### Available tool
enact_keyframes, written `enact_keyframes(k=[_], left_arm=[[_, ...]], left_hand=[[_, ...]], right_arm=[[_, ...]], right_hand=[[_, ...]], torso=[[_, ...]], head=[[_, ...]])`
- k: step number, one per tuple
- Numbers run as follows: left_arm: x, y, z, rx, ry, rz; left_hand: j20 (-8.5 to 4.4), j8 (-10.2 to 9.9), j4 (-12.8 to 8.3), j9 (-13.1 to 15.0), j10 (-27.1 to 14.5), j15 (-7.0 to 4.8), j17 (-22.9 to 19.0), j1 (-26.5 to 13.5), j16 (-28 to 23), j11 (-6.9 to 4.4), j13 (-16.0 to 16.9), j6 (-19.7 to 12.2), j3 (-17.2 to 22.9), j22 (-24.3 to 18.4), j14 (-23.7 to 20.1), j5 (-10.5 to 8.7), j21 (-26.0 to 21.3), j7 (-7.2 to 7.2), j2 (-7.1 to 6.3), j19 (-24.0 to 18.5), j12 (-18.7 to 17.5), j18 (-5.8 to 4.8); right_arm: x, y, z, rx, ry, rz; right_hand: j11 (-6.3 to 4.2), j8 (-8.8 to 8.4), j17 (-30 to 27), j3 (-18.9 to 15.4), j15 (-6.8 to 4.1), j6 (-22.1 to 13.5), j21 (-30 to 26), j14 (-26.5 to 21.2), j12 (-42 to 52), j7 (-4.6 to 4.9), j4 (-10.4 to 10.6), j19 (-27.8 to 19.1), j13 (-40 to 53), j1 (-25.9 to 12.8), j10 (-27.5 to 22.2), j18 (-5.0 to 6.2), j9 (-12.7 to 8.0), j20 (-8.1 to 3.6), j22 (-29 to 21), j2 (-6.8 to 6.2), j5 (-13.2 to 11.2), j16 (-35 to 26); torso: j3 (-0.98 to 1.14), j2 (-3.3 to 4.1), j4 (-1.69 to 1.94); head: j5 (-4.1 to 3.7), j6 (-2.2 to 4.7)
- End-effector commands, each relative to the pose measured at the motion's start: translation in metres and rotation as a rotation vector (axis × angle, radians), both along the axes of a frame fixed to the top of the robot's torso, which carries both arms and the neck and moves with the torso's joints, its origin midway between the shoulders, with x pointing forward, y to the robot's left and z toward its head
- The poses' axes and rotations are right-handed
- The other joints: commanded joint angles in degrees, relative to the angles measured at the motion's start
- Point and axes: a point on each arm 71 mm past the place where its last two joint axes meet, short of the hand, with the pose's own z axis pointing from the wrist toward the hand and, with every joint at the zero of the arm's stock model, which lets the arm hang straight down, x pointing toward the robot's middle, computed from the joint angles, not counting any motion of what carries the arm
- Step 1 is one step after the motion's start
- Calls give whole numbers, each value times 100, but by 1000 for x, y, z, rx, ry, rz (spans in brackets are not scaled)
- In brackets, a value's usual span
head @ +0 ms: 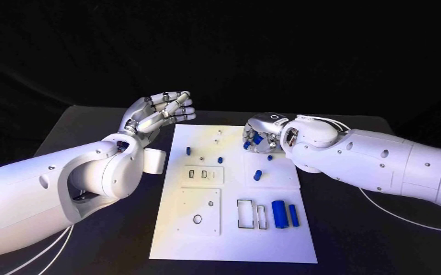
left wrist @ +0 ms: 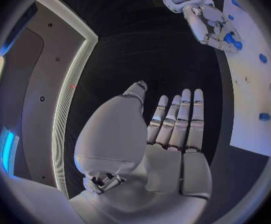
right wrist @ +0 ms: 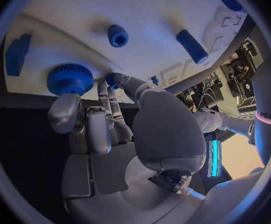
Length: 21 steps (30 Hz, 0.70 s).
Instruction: Assemble the parts on the task board
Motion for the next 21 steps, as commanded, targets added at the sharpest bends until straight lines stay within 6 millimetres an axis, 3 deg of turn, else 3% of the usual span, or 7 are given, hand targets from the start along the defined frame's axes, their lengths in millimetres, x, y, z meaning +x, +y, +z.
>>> enact_keyframes(k=[1, 9, 13, 21], left_arm=[[-1, -3, 1, -4, -2, -22], [-1, -2, 1, -1, 6, -21], [0, -1, 0, 1, 10, -21], [1, 2, -1, 5, 20, -12]], left_hand=[[-4, -9, -2, -7, -39, 34, 3, -7, -41, -1, -6, -37, -36, -10, 5, 30, -4, 395, -35, 43, -26, 81], [-3, -12, -2, -8, -72, 38, 2, -4, -52, 4, -8, -50, -37, -16, -4, 26, -8, 400, -31, 43, -28, 78], [-3, -14, -5, -9, -103, 40, 1, 2, -56, 7, -10, -57, -36, -20, -8, 20, -10, 402, -30, 43, -30, 77], [-3, -23, -12, -14, -138, 42, 2, 16, -61, 11, -11, -86, -32, -25, -7, 12, -12, 405, -23, 46, -31, 75]], right_arm=[[0, 2, 0, 0, 1, 7], [0, 2, 0, 8, -8, -1], [1, 2, 2, 17, -35, -20], [-5, 7, 11, 73, -112, -51]], right_hand=[[-1, 40, 11, 50, -4, 34, 38, 273, 21, -3, 24, 3, 5, 8, 36, -90, 14, 5, 21, 44, -40, 32], [-41, 108, 28, 188, -33, 94, 100, 272, 28, -44, 88, -18, 32, 19, 174, -93, 108, -14, 100, 83, -81, 74], [-83, 210, 21, 315, -66, 196, 134, 268, 32, -92, 86, -39, 59, 89, 281, -93, 221, -41, 148, 120, -245, 92], [-136, 335, 28, 412, -109, 291, 183, 269, 26, -151, 108, -55, 109, 49, 441, -98, 387, -79, 225, 46, -245, 123]], torso=[[-1, 18, 0], [1, 39, 0], [0, 47, -6], [2, 60, 1]], head=[[8, -4], [27, 6], [29, 28], [49, 76]])
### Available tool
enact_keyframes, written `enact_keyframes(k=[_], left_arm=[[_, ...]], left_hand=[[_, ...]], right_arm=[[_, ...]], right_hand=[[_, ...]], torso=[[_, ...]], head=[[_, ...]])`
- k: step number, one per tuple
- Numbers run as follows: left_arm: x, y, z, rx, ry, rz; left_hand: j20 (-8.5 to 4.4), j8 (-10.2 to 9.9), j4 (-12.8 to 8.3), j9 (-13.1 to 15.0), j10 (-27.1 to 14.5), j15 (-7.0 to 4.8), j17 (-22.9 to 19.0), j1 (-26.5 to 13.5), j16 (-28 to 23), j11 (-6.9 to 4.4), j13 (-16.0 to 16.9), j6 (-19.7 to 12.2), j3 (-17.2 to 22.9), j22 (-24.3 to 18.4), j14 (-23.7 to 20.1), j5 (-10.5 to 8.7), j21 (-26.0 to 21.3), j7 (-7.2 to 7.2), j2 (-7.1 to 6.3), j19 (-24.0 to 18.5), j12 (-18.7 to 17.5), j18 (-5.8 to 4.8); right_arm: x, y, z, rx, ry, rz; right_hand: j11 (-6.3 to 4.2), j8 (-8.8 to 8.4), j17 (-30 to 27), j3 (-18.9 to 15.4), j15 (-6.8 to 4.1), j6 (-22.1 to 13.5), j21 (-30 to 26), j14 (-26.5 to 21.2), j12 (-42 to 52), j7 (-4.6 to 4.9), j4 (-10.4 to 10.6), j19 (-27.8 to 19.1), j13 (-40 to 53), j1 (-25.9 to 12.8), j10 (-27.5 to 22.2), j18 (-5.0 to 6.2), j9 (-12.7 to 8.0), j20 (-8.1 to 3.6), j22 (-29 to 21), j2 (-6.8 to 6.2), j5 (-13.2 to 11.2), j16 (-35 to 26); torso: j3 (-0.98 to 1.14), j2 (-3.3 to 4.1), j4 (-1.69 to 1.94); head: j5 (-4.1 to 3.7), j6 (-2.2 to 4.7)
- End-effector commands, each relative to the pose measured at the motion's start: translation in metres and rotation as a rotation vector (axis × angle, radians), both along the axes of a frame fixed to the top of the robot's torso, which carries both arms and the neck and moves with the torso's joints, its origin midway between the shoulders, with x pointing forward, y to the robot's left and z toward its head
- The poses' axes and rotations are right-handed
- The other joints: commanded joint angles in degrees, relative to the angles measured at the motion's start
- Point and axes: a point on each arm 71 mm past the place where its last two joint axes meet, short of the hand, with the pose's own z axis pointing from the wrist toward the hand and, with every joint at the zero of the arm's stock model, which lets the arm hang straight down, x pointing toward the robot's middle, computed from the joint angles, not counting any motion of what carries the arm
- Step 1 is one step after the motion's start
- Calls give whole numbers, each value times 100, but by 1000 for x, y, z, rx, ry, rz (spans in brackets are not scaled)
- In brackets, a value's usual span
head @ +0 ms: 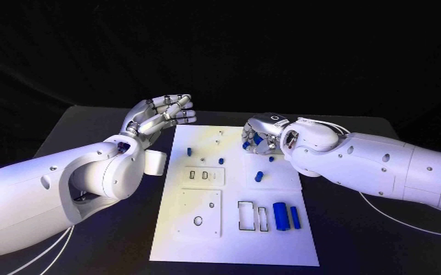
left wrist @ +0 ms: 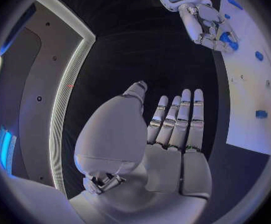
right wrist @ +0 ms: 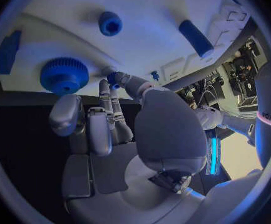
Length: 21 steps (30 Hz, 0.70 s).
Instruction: Assemble the parts on the task board
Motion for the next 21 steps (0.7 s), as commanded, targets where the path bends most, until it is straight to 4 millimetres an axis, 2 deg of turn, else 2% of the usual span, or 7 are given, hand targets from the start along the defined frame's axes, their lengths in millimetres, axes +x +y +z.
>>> enact_keyframes(k=[1, 10, 16, 19, 21], left_arm=[[1, 0, 1, -4, 2, -13], [2, 3, 0, -3, 9, -2], [2, 2, 0, -5, 10, -3], [2, 2, 0, -6, 10, -6], [2, 1, 0, -7, 10, -8]], left_hand=[[-3, -22, -12, -7, -36, 42, 3, 16, -39, -9, -7, -44, -32, -8, -7, 12, -12, 406, -23, 46, -32, 75], [-2, -27, -16, -10, -50, 43, 4, 25, -43, -7, -7, -60, -28, -11, -8, 9, -13, 408, -17, 47, -31, 74], [-2, -25, -16, -8, -54, 44, 4, 27, -45, -6, -6, -54, -28, -13, -10, 7, -14, 409, -16, 46, -30, 73], [-2, -23, -16, -7, -51, 45, 3, 28, -48, -6, -6, -52, -26, -15, -13, 6, -16, 409, -13, 45, -29, 72], [-2, -23, -16, -7, -51, 45, 3, 28, -48, -6, -6, -52, -26, -15, -13, 6, -16, 409, -13, 45, -29, 72]], right_arm=[[-1, 3, 9, 45, -81, -43], [6, 15, 21, 100, -147, -73], [15, 23, 22, 111, -156, -87], [19, 29, 22, 116, -157, -89], [21, 33, 22, 118, -157, -88]], right_hand=[[-14, 44, 13, 31, -48, 37, 34, 251, 26, -20, 13, -1, 14, -19, 54, -100, 117, -29, 22, -17, -5, 39], [-18, 63, 23, 49, -53, 46, 45, 254, 12, -29, 30, 1, 19, -31, 57, -102, 146, -34, 41, -13, -16, 48], [-21, 78, 37, 65, -56, 42, 63, 257, -1, -36, 60, 6, 26, -56, 64, -107, 179, -38, 69, -8, -47, 61], [-22, 79, 41, 70, -57, 34, 65, 258, -7, -37, 62, 5, 28, -58, 63, -107, 189, -39, 73, -17, -61, 65], [-22, 79, 42, 71, -57, 32, 65, 259, -8, -37, 62, 5, 28, -58, 62, -107, 190, -39, 74, -18, -62, 66]], torso=[[0, 7, 9], [-4, 30, 21], [-6, 40, 10], [-9, 47, 18], [-3, 55, 18]], head=[[9, 27], [36, 104], [56, 128], [53, 134], [59, 134]])
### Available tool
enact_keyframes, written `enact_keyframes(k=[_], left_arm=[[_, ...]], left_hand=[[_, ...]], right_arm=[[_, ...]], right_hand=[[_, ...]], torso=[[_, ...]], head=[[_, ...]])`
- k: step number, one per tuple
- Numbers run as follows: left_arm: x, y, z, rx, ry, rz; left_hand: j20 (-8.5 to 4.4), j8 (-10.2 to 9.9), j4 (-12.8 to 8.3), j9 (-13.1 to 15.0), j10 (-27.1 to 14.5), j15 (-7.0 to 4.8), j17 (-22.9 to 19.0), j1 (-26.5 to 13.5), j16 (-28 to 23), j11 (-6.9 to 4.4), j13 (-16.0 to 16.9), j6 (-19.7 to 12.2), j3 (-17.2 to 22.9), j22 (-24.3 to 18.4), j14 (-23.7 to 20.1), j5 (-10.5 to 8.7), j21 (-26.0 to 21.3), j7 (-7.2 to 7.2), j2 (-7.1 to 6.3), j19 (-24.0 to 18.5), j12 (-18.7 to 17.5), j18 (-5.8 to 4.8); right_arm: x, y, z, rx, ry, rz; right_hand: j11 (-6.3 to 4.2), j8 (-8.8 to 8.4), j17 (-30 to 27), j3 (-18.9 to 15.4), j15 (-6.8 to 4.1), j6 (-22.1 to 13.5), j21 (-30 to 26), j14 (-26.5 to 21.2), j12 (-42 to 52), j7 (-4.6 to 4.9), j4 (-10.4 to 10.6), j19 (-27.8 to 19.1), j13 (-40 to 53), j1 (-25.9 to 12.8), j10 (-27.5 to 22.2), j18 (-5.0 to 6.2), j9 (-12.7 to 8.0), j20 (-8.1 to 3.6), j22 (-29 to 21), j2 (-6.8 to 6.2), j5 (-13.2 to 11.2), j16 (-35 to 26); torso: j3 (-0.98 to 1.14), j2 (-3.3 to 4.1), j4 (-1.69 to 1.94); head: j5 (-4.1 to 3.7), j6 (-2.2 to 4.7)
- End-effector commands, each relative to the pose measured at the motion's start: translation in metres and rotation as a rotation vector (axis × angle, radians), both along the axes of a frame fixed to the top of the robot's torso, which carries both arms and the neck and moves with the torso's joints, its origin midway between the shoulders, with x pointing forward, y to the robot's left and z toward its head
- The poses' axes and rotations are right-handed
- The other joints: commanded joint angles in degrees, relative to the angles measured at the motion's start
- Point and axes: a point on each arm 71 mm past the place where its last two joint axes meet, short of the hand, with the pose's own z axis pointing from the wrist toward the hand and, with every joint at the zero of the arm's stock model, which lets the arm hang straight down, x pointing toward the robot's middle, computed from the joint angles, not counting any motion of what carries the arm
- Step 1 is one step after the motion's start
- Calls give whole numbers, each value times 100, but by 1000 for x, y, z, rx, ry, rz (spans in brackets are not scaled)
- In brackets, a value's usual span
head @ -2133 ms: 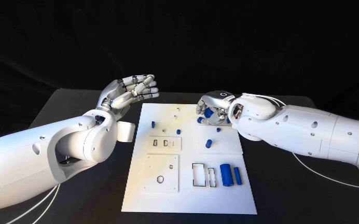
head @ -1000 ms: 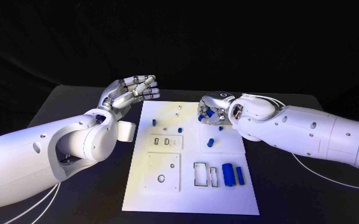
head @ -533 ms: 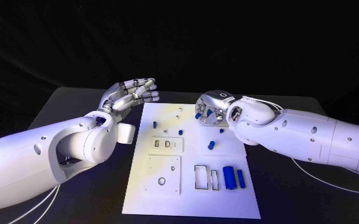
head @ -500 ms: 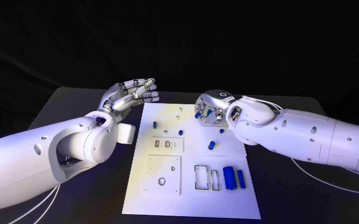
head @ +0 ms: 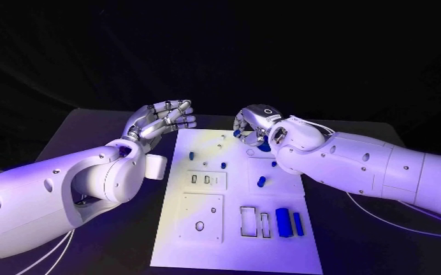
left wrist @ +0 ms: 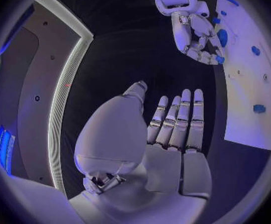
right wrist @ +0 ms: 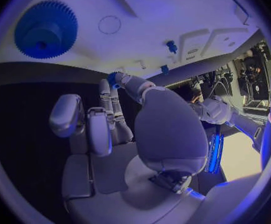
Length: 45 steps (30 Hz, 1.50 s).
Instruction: Assemble the parts on the task board
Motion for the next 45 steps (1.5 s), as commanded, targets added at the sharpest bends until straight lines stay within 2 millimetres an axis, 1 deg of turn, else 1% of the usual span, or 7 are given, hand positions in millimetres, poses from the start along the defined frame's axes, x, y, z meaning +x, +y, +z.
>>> enact_keyframes(k=[1, 5, 9, 12, 30, 38, 45], left_arm=[[-1, -3, 2, -13, -3, -20], [-1, -4, 2, -15, -3, -23], [0, -5, 1, -15, -3, -26], [0, -5, 1, -15, -2, -26], [0, -5, 1, -15, 0, -26], [0, -5, 1, -21, -1, -24], [1, -3, 2, -21, -3, -18]], left_hand=[[-2, -22, -16, -2, -31, 45, 4, 28, -25, 15, -6, -32, -27, -10, -13, 6, -16, 430, -13, 46, -29, 73], [-2, -22, -16, -2, -31, 45, 4, 28, -25, 15, -6, -32, -27, -10, -13, 6, -16, 430, -13, 46, -29, 73], [-2, -22, -16, -2, -31, 45, 4, 28, -25, 15, -6, -32, -27, -10, -13, 6, -16, 430, -13, 46, -29, 73], [-2, -20, -16, -1, -38, 47, 3, 30, -31, 16, -5, -32, -25, -13, -17, 3, -19, 430, -8, 44, -27, 71], [-2, -22, -15, -3, -52, 50, 3, 31, -38, 17, -5, -42, -24, -17, -24, 0, -22, 432, -2, 42, -26, 69], [-1, -17, -15, 1, -54, 51, 2, 33, -41, 18, -5, -30, -22, -20, -27, -1, -24, 432, 3, 41, -25, 68], [-1, -17, -15, 1, -53, 51, 2, 33, -42, 18, -5, -30, -22, -20, -27, -1, -24, 432, 3, 41, -25, 68]], right_arm=[[3, 4, 1, 17, -17, -16], [6, 12, 0, 20, -16, -15], [7, 19, -2, 20, -10, -12], [7, 21, -3, 22, -8, -8], [6, 31, -7, 27, 22, -1], [8, 31, -10, 5, 47, -3], [7, 32, -14, -2, 57, 1]], right_hand=[[-14, 18, 7, 22, -36, 26, 20, 279, -8, -30, 12, 5, 6, -57, 38, -108, 190, -40, 9, -16, -30, 22], [-14, 17, 8, 28, -37, 17, 19, 280, -14, -29, 13, 2, 7, -56, 34, -107, 196, -40, 8, -19, -28, 24], [-8, 12, 4, 45, -34, -11, 17, 279, -31, -21, 18, -3, 7, -60, 17, -106, 211, -41, 7, -29, -25, 26], [-8, 12, 4, 45, -34, -11, 17, 279, -31, -21, 18, -3, 7, -60, 17, -106, 211, -41, 7, -29, -25, 26], [5, 2, 2, 65, -26, -55, 10, 278, -50, -7, 31, -16, 9, -73, -6, -105, 232, -37, -1, -46, -23, 30], [17, -5, 0, 66, -15, -95, -3, 276, -56, 6, 54, -33, 15, -113, -21, -101, 259, -28, -13, -87, -56, 36], [18, -8, -12, 66, -13, -105, -11, 273, -57, 7, 57, -40, 16, -119, -24, -99, 263, -27, -23, -96, -61, 32]], torso=[[1, 18, 7], [-5, 27, 18], [-26, 36, 37], [-18, 39, 27], [-20, 47, 25], [-26, 58, 36], [-19, 70, 27]], head=[[4, 7], [-8, 10], [-27, 0], [-16, -7], [-5, -40], [-10, -89], [3, -124]])
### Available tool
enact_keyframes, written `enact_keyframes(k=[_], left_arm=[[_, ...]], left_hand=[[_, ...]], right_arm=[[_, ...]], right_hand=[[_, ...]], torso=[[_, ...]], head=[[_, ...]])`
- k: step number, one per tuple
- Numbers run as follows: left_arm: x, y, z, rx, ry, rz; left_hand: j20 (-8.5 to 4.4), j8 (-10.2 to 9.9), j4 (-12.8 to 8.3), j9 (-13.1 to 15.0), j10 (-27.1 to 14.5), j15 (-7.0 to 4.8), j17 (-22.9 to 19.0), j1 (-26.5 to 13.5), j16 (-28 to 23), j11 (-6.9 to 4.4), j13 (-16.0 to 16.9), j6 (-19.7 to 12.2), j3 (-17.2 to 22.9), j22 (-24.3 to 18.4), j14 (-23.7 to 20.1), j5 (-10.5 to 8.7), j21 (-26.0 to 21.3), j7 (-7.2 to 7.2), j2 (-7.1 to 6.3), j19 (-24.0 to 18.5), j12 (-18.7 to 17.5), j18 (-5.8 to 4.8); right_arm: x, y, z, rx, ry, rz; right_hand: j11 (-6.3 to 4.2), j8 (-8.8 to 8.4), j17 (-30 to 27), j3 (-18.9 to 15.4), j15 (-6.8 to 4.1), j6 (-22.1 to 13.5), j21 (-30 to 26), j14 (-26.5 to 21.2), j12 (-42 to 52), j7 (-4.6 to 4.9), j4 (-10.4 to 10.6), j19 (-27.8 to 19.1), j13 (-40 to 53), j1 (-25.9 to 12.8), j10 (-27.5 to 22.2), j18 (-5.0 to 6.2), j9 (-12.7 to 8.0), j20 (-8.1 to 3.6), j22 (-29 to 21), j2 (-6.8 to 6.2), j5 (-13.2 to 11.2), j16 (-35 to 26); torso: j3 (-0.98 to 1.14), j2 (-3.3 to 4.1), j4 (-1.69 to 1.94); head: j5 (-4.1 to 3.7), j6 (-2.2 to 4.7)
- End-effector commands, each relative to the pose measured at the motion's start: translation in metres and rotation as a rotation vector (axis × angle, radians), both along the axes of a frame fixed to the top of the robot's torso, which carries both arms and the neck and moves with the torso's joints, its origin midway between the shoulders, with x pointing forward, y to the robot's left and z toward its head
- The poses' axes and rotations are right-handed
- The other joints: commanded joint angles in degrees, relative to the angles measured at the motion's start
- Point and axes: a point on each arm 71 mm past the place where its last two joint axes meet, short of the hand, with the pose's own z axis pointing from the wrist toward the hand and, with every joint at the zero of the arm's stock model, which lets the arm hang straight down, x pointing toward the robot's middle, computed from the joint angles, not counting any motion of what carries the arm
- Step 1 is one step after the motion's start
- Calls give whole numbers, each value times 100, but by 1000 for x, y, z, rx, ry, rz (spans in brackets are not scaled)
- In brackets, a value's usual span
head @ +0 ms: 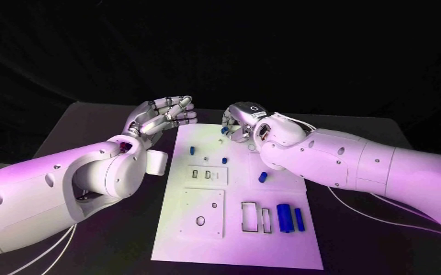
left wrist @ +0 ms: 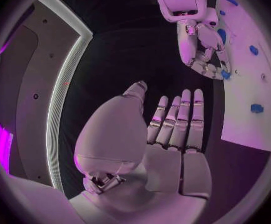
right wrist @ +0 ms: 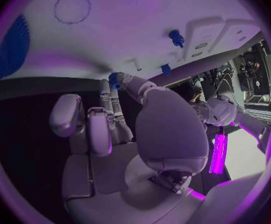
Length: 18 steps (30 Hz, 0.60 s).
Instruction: Assemble the parts on the task board
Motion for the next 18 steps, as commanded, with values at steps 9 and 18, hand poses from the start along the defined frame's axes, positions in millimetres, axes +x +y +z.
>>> enact_keyframes(k=[9, 18], left_arm=[[1, -1, 3, -13, -11, -10], [2, 1, 2, -13, -9, -5]], left_hand=[[-1, -17, -15, 0, -32, 30, 3, 33, -20, -3, -6, -31, -22, -7, -6, 0, -24, 432, 3, 41, -25, 68], [-1, -13, -16, 2, -43, 33, 3, 39, -29, -1, -5, -32, -19, -14, -13, -3, -29, 432, 11, 37, -22, 65]], right_arm=[[0, 0, -5, -23, 22, 1], [1, -3, -3, 9, 3, 0]], right_hand=[[31, -3, 8, 38, -4, -92, -18, 273, -44, 13, 23, -33, 10, -67, -60, -96, 30, 3, -11, -78, -22, 44], [271, -765, -912, -1306, 202, -1503, -901, -5, 87, 208, 164, -633, -156, 73, -1269, 113, -275, 204, -1025, -208, 511, -427]], torso=[[-2, 0, -6], [5, -2, -21]], head=[[23, -27], [29, 6]])
